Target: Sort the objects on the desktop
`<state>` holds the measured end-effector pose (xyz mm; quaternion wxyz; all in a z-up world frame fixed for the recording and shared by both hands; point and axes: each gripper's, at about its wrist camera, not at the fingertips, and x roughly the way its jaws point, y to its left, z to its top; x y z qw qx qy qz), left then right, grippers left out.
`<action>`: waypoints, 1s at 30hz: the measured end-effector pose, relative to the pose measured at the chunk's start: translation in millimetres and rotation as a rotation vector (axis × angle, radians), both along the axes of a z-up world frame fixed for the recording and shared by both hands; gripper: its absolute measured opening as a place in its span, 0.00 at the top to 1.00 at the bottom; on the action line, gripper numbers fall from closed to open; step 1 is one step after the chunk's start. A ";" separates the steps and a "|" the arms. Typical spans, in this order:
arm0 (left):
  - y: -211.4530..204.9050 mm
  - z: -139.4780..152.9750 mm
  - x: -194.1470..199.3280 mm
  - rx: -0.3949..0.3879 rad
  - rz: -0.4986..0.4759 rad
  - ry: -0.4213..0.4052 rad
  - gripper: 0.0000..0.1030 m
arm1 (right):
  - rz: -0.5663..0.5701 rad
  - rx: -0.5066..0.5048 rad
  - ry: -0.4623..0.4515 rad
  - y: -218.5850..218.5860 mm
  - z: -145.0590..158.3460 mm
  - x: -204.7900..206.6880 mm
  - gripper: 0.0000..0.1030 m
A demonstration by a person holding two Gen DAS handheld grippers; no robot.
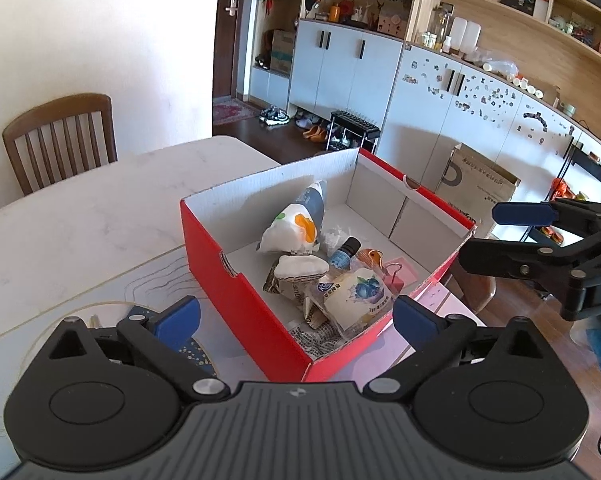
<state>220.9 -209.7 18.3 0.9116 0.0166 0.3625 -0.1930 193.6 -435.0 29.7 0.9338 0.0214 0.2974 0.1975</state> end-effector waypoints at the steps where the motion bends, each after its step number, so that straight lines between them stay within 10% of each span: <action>1: 0.1 1.3 -0.1 0.001 -0.001 -0.003 0.00 | -0.003 0.004 -0.001 0.0 -0.1 -2.2 0.01; 30: -0.3 6.6 -39.8 0.045 0.026 -0.091 0.00 | -0.026 0.049 -0.027 0.5 1.8 -46.2 0.01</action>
